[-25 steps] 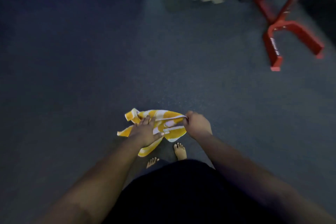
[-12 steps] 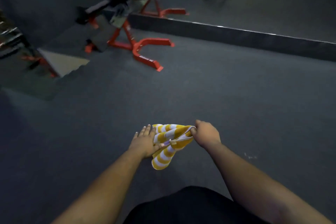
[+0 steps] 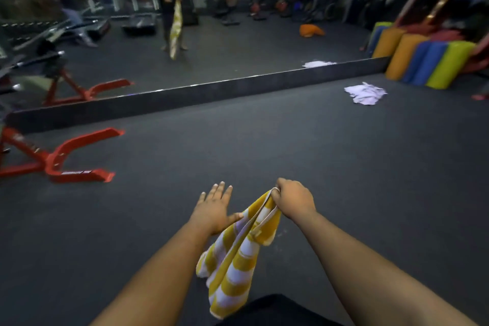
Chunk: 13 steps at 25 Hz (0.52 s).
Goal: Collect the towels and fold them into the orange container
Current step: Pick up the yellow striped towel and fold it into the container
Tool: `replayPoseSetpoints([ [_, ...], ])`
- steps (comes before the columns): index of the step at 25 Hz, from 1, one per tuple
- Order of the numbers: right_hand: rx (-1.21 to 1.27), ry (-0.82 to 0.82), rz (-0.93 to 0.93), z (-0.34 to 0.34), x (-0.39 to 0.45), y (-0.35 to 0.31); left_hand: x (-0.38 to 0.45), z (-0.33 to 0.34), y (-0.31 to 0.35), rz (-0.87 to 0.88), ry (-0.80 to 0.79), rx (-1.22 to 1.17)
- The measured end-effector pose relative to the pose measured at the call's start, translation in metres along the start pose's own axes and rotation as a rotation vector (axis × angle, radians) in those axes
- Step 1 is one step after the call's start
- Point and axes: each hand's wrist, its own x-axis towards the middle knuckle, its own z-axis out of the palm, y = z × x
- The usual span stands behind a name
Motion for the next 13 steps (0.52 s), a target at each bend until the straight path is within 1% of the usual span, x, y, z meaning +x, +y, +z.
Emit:
replayPoseSetpoints([
  [2,-0.018,0.04,0.069,-0.029,0.011,0.049,0.046,-0.017,0.054,0.087,0.009,0.044],
  [7,-0.022,0.198,0.325,-0.099,0.041,0.177,0.157,-0.055,0.192,0.35,0.031,0.106],
  [13,-0.048,0.351,0.593,-0.152,0.072,0.287,0.274,-0.077,0.325,0.656,0.043,0.183],
])
